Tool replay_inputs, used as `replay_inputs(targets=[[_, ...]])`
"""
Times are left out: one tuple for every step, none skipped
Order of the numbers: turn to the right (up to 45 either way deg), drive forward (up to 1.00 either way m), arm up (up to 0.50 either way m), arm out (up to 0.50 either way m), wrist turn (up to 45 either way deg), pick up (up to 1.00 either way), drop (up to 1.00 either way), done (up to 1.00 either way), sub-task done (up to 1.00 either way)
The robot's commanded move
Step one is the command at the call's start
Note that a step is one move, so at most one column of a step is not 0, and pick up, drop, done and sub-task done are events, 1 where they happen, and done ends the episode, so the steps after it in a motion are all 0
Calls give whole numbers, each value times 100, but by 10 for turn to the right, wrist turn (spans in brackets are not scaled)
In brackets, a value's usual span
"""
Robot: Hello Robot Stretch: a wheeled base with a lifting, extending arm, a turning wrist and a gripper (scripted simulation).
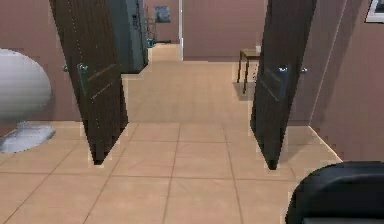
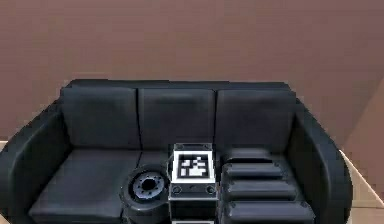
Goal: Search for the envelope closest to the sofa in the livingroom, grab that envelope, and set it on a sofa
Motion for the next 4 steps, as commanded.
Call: replay_inputs(targets=[[-450, 0, 0, 0, 0, 0, 0, 0, 0], [-450, 0, 0, 0, 0, 0, 0, 0, 0], [450, 0, 0, 0, 0, 0, 0, 0, 0], [360, 0, 0, 0, 0, 0, 0, 0, 0]])
